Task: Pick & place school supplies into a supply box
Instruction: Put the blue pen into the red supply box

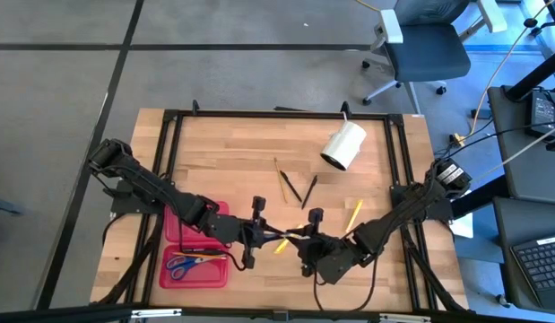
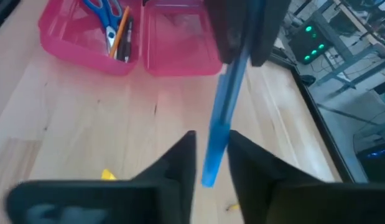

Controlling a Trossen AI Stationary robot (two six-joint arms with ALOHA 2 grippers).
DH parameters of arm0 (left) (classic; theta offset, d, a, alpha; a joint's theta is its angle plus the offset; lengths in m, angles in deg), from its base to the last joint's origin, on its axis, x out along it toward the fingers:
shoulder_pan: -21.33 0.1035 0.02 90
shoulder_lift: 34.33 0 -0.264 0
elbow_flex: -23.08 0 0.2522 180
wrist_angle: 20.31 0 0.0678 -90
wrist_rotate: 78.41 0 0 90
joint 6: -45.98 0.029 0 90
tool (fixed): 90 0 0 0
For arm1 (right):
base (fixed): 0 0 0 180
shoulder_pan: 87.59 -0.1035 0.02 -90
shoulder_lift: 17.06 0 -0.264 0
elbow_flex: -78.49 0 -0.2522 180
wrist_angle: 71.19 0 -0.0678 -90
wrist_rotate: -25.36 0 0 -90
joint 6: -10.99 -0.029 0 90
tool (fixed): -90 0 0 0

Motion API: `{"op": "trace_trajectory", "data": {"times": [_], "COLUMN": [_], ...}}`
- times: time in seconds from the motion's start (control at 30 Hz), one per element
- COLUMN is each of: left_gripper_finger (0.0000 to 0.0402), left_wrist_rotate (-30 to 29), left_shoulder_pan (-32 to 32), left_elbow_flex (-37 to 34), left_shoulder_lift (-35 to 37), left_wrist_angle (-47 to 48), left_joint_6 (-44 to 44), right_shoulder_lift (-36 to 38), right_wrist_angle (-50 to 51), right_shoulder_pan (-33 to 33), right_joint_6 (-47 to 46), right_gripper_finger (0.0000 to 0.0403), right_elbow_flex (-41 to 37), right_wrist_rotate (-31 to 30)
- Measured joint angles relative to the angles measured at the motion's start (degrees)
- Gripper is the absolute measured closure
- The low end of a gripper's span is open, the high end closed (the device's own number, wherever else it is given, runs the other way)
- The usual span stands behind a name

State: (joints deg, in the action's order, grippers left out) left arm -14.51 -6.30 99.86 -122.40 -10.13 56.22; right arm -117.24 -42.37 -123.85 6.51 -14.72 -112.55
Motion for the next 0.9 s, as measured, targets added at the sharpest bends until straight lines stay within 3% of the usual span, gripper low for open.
{"op": "trace_trajectory", "data": {"times": [0.1, 0.23, 0.43, 0.53, 0.63, 0.9], "left_gripper_finger": [0.0387, 0.0387, 0.0387, 0.0387, 0.0387, 0.0388], "left_wrist_rotate": [-0.42, -2.16, -1.97, 2.41, 8.05, 21.28], "left_shoulder_pan": [0.00, 0.00, 0.31, 1.29, 2.50, 3.48], "left_elbow_flex": [0.00, 0.00, 0.00, 0.04, 0.04, 0.04], "left_shoulder_lift": [0.07, 0.40, 2.19, 3.64, 4.62, 5.07], "left_wrist_angle": [1.15, 4.92, 14.56, 21.06, 27.74, 40.53], "left_joint_6": [-0.43, -2.89, -12.24, -19.84, -27.70, -37.41], "right_shoulder_lift": [0.00, 0.00, 0.00, 0.00, 0.00, 0.00], "right_wrist_angle": [1.73, 11.93, 29.06, 35.67, 38.59, 39.09], "right_shoulder_pan": [0.07, 0.07, -0.83, -2.02, -3.70, -5.06], "right_joint_6": [-1.67, -8.45, -26.74, -33.74, -38.35, -40.70], "right_gripper_finger": [0.0255, 0.0199, 0.0162, 0.0159, 0.0158, 0.0158], "right_elbow_flex": [0.00, 1.18, 2.45, 2.54, 2.54, 2.54], "right_wrist_rotate": [1.67, 10.16, 22.49, 26.75, 27.12, 27.09]}}
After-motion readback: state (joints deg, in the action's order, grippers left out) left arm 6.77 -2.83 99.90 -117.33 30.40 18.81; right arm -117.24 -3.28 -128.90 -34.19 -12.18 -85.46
